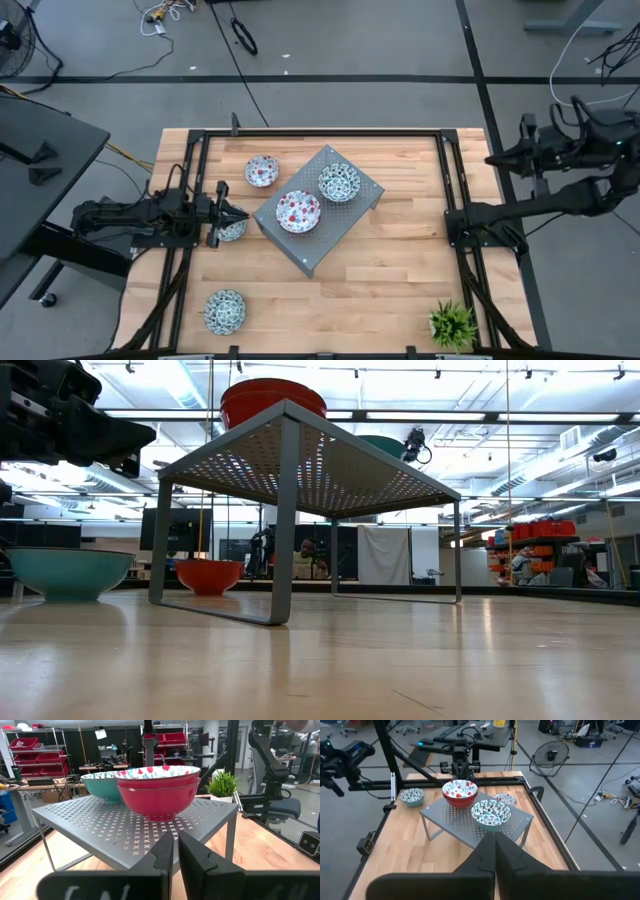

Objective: Pick & Place Mini bowls
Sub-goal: Stack the bottom blue patterned bowl on top of the blue patterned bowl on the shelf

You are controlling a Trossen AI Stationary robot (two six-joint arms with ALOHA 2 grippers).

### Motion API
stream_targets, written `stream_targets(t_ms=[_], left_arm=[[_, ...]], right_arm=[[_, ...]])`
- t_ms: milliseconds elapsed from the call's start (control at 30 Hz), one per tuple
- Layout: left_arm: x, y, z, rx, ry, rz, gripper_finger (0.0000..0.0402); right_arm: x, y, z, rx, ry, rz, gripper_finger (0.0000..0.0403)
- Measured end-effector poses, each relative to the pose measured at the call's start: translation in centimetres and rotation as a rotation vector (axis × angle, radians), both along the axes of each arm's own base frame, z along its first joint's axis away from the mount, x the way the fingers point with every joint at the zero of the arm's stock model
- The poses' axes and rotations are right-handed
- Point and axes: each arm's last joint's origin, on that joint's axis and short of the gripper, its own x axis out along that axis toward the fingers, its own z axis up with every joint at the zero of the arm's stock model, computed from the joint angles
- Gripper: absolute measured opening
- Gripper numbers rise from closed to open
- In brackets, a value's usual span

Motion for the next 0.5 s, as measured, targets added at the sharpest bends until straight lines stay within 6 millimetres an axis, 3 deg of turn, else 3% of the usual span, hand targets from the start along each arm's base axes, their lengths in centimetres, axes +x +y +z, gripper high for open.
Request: stream_targets(t_ms=[500], left_arm=[[0.0,0.0,0.0,0.0,0.0,0.0,0.003]], right_arm=[[-1.0,0.0,2.6,-0.004,-0.03,0.005,0.0]])
